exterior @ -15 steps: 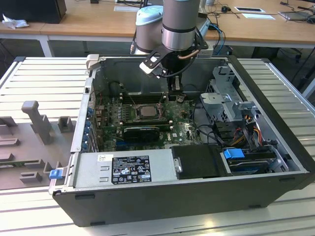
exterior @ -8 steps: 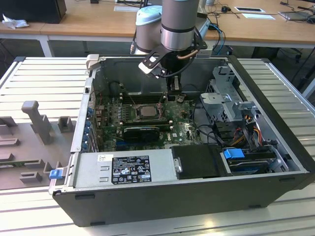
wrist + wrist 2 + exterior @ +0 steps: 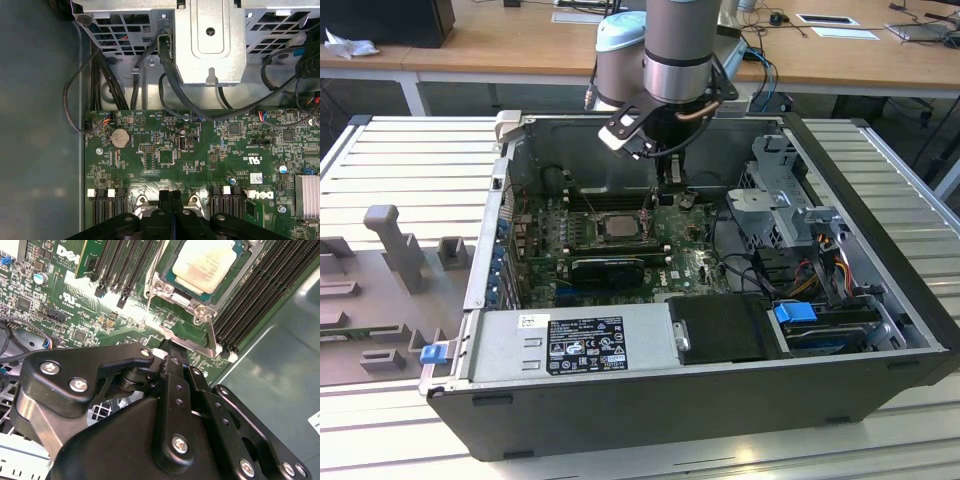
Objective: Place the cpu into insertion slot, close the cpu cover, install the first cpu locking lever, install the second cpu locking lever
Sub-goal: 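Close the cpu cover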
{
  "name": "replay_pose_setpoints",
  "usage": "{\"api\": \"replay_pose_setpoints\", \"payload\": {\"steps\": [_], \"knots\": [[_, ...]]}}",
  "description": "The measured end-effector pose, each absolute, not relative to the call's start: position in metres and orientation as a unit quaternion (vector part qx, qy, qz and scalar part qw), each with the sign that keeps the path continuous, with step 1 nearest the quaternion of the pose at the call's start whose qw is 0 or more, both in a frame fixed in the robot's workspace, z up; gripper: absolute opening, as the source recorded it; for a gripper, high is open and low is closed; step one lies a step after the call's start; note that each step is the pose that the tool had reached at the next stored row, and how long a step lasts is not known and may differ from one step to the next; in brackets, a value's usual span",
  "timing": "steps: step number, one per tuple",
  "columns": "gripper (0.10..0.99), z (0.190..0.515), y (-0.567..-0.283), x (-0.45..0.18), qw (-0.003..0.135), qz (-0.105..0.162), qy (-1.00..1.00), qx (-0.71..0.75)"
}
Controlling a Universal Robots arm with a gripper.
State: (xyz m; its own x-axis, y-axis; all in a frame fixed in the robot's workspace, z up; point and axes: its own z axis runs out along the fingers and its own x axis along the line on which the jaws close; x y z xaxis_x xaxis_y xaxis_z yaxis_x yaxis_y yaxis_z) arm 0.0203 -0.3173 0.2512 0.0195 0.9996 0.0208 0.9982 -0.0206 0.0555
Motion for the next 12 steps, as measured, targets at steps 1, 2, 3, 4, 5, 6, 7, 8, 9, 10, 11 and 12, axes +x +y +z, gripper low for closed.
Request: {"api": "replay_pose_setpoints", "payload": {"steps": [1, 2, 3, 4, 5, 6, 7, 8, 9, 10, 11, 12], "knots": [[0.106, 0.251, -0.317, 0.02, 0.013, 0.027, 0.7, 0.714], [0.106, 0.251, -0.317, 0.019, 0.013, 0.027, 0.7, 0.714], [0.106, 0.251, -0.317, 0.019, 0.013, 0.027, 0.7, 0.714], [0.106, 0.251, -0.317, 0.018, 0.013, 0.027, 0.7, 0.714], [0.106, 0.251, -0.317, 0.017, 0.013, 0.027, 0.7, 0.714], [0.106, 0.251, -0.317, 0.015, 0.013, 0.027, 0.7, 0.714], [0.106, 0.251, -0.317, 0.013, 0.013, 0.027, 0.7, 0.714], [0.106, 0.251, -0.317, 0.012, 0.013, 0.027, 0.7, 0.714], [0.106, 0.251, -0.317, 0.011, 0.013, 0.027, 0.7, 0.714], [0.106, 0.251, -0.317, 0.01, 0.013, 0.027, 0.7, 0.714], [0.106, 0.251, -0.317, 0.009, 0.013, 0.027, 0.7, 0.714], [0.106, 0.251, -0.317, 0.008, 0.013, 0.027, 0.7, 0.714]]}}
